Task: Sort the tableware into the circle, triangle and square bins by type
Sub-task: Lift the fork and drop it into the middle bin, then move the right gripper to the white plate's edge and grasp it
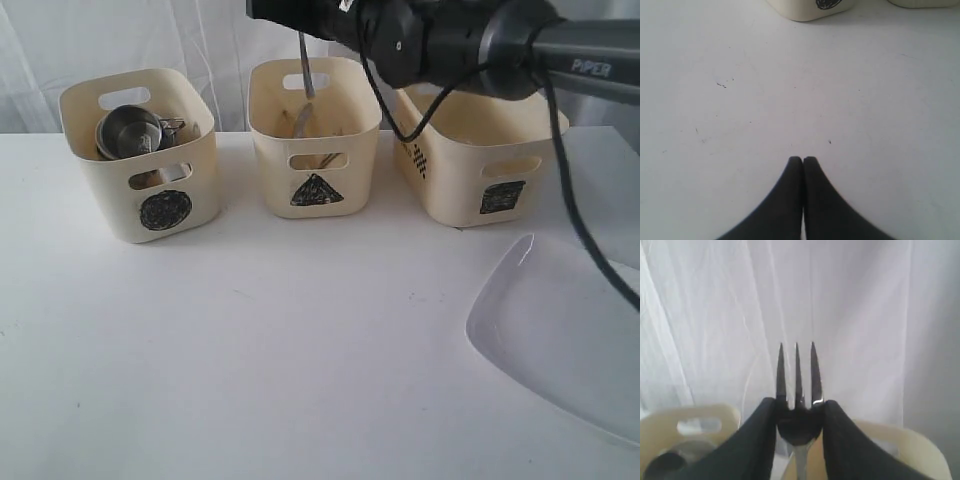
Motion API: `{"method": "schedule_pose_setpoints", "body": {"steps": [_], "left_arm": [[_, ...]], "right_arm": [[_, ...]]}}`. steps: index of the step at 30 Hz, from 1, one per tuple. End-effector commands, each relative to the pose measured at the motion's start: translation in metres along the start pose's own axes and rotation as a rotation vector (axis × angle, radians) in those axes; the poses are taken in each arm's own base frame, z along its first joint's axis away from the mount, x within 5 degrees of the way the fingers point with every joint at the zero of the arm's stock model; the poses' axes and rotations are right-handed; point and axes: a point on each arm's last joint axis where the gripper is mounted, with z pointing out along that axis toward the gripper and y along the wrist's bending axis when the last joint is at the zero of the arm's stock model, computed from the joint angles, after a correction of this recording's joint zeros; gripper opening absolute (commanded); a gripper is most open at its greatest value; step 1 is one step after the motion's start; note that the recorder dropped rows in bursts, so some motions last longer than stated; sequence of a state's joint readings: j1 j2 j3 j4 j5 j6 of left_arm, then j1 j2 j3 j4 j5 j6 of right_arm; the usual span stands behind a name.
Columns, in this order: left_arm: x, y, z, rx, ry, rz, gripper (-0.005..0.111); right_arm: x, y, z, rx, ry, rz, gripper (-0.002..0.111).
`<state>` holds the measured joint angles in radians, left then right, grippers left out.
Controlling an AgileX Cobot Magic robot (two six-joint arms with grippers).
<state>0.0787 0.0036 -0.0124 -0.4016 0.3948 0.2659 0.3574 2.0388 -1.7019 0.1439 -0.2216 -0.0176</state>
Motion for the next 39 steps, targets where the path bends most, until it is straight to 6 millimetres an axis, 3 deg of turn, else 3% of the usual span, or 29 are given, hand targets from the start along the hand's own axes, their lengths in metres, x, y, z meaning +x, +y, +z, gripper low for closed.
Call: {"method": "schedule_pose_setpoints", "body": {"steps": [1, 4, 5, 7, 13, 15, 16, 20, 22, 27, 33, 39], "left_arm": [[0.005, -0.001, 0.001, 0.012, 0.027, -0.007, 0.0], [0.005, -0.001, 0.001, 0.012, 0.027, -0.007, 0.0], [0.005, -0.001, 0.001, 0.012, 0.027, -0.007, 0.0], [0.005, -0.001, 0.001, 0.012, 0.027, -0.007, 0.0], [0.005, -0.001, 0.001, 0.012, 0.027, -0.007, 0.0], [0.005, -0.001, 0.001, 0.012, 0.027, -0.007, 0.0], [0.005, -0.001, 0.001, 0.012, 0.027, -0.007, 0.0], [0.005, -0.001, 0.001, 0.012, 0.027, -0.007, 0.0], [0.005, -0.001, 0.001, 0.012, 0.027, -0.007, 0.0], [0.005, -0.001, 0.001, 0.012, 0.027, -0.007, 0.0], [0.005, -0.001, 0.001, 0.012, 0.027, -0.007, 0.0], [0.005, -0.001, 0.001, 0.012, 0.027, -0.007, 0.0]], "right_arm": [[0.03, -0.014, 0.02, 0.032, -0.217, -0.002, 0.001], [0.077, -0.027, 0.034, 0.061, -0.125, -0.043, 0.027], [0.086, -0.032, 0.036, 0.069, -0.107, -0.044, 0.039], [0.089, -0.035, 0.037, 0.074, -0.092, -0.042, 0.044], [0.048, -0.03, 0.023, 0.076, -0.024, 0.018, 0.044], [0.031, -0.029, 0.012, 0.068, 0.087, 0.029, 0.041], [0.027, -0.032, 0.006, 0.067, 0.171, 0.036, 0.037], [0.016, -0.042, -0.024, 0.069, 0.459, 0.055, 0.0], [0.016, -0.049, -0.038, 0.085, 0.53, 0.076, 0.0], [0.038, -0.077, -0.106, 0.188, 0.695, 0.166, 0.0], [0.041, -0.114, -0.217, 0.374, 0.662, 0.284, 0.0], [0.05, -0.143, -0.329, 0.671, 0.613, 0.561, 0.0]]}}
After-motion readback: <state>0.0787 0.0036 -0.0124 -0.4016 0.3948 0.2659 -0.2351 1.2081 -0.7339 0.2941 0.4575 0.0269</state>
